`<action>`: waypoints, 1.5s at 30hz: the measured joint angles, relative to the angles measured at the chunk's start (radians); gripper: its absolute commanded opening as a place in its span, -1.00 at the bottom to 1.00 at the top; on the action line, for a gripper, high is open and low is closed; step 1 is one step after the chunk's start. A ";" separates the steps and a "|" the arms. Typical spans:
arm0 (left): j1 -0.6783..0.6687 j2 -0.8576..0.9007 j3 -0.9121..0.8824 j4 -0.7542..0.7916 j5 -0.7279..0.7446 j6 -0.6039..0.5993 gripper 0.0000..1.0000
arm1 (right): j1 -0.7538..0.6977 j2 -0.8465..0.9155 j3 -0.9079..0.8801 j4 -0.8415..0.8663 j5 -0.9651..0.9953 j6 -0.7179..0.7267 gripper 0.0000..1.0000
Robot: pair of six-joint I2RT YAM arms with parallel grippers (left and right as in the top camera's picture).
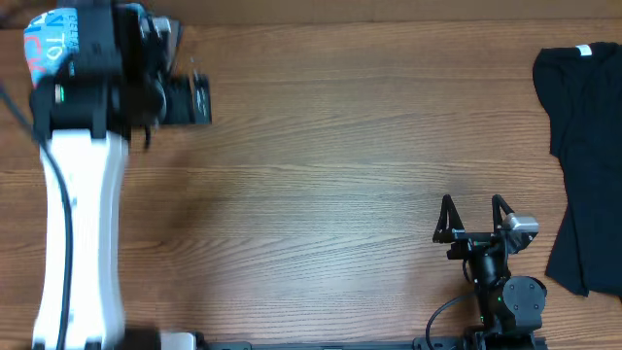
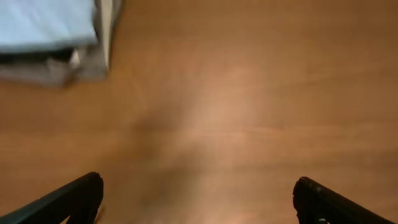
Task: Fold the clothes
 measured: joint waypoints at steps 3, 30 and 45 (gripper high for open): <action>-0.002 -0.152 -0.212 -0.003 -0.017 0.000 1.00 | 0.000 0.000 0.000 -0.001 0.000 0.000 1.00; 0.000 -1.391 -1.661 1.303 -0.007 -0.002 1.00 | 0.000 0.000 0.000 -0.001 0.000 -0.002 1.00; 0.040 -1.514 -1.778 1.223 -0.004 0.006 1.00 | 0.000 0.000 0.000 -0.001 0.000 -0.002 1.00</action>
